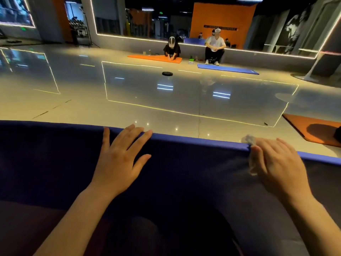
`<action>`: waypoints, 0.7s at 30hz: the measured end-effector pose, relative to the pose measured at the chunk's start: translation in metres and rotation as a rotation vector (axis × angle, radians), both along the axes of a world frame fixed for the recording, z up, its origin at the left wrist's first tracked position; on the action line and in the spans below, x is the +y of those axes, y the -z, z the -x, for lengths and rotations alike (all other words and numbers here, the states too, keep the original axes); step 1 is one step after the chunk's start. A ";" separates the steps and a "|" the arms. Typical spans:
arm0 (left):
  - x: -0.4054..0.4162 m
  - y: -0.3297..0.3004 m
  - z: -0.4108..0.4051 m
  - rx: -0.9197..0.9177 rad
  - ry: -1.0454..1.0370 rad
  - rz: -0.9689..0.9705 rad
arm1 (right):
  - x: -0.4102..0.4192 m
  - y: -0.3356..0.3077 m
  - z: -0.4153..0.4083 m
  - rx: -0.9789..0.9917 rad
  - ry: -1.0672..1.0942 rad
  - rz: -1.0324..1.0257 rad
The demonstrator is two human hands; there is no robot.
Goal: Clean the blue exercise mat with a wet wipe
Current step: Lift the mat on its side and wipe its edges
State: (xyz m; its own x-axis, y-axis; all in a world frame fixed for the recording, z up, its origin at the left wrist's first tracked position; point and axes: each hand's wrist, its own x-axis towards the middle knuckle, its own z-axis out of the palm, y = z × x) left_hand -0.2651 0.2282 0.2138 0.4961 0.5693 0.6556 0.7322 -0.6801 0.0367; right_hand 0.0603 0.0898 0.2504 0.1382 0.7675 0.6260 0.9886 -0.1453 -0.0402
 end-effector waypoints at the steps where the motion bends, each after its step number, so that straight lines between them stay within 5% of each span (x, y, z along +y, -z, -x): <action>1: 0.000 0.002 -0.002 -0.036 0.002 0.006 | -0.007 0.000 -0.010 0.027 0.041 0.002; 7: -0.001 0.001 -0.020 -0.204 -0.004 0.034 | 0.032 0.010 0.059 0.106 0.052 -0.174; 13: 0.003 -0.006 -0.009 -0.277 0.097 0.145 | 0.096 0.017 0.181 0.020 -0.132 -0.004; 17: 0.009 -0.018 -0.002 -0.339 0.178 0.209 | 0.079 0.012 0.135 -0.091 -0.184 0.053; 21: 0.006 -0.012 -0.004 -0.319 0.170 0.165 | 0.034 0.007 0.058 -0.063 0.027 -0.013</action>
State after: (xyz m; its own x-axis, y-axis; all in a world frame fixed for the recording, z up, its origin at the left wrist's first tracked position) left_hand -0.2606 0.2342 0.2261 0.3787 0.6072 0.6985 0.5440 -0.7566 0.3628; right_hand 0.0025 0.1235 0.2433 0.1190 0.7560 0.6437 0.9849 -0.1721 0.0201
